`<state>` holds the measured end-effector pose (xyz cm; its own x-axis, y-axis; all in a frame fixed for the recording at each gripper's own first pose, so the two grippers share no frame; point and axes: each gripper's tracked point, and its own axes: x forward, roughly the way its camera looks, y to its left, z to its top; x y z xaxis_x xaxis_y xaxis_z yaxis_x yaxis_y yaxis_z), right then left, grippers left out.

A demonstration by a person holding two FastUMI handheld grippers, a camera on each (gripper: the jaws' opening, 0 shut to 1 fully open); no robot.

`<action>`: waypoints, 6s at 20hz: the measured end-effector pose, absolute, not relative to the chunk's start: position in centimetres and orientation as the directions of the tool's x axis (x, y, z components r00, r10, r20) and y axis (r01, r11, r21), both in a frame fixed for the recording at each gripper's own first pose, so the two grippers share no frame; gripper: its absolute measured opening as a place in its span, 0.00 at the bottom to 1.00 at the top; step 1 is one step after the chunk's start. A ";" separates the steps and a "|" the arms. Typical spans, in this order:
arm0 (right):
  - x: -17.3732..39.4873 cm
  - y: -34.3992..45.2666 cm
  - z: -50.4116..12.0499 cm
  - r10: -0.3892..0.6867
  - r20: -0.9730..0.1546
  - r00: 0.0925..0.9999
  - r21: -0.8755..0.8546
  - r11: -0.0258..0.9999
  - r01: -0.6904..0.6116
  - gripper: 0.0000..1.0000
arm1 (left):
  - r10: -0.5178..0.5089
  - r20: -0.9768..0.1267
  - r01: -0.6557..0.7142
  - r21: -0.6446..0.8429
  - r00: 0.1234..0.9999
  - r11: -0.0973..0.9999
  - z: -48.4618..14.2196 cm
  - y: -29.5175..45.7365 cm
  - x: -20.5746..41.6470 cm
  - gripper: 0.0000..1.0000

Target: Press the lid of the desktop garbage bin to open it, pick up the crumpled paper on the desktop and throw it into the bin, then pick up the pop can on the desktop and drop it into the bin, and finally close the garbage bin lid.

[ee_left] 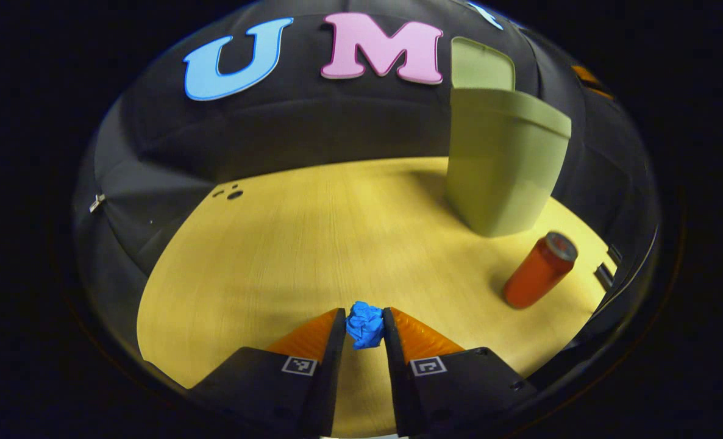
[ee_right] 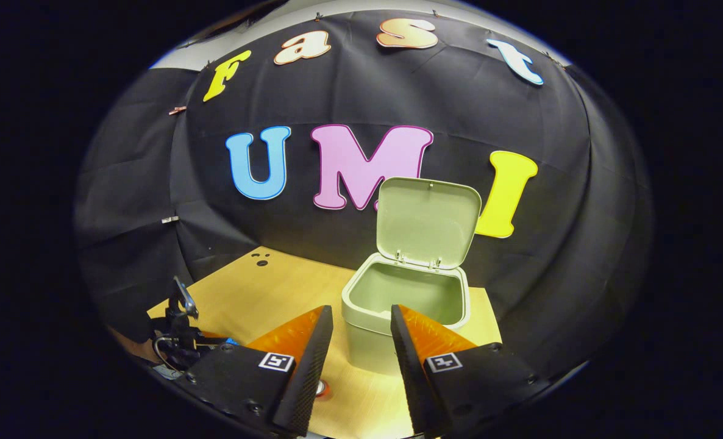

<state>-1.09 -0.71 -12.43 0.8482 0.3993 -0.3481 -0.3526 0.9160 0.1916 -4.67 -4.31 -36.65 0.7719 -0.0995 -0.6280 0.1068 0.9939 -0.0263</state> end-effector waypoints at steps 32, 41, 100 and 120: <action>-7.2 -5.3 -20.3 0.288 -0.463 0.839 0.244 0.951 -0.191 0.65 | -0.575 -0.225 0.575 -0.074 0.786 0.815 -14.8 -29.3 16.3 0.41; -7.0 -5.1 -20.6 0.304 -0.470 0.829 0.254 0.946 -0.203 0.66 | -0.573 -0.262 0.575 -0.078 0.777 0.815 -16.6 -29.4 16.3 0.57; -8.0 9.9 -33.6 0.478 -0.693 0.539 0.273 0.867 -0.418 0.84 | -0.204 -0.353 0.193 -0.066 0.913 0.979 -17.7 -2.9 1.3 0.95; 5.0 2.0 -11.4 0.421 -0.437 0.795 0.265 0.905 -0.333 0.84 | -0.220 -0.346 0.195 -0.108 0.912 0.975 -18.6 -3.8 0.6 0.95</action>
<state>4.98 2.00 -11.41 0.7952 0.4208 -0.4366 -0.3333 0.9048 0.2651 0.64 -3.77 -18.56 0.9120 -0.2204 -0.3459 0.1946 0.9749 -0.1081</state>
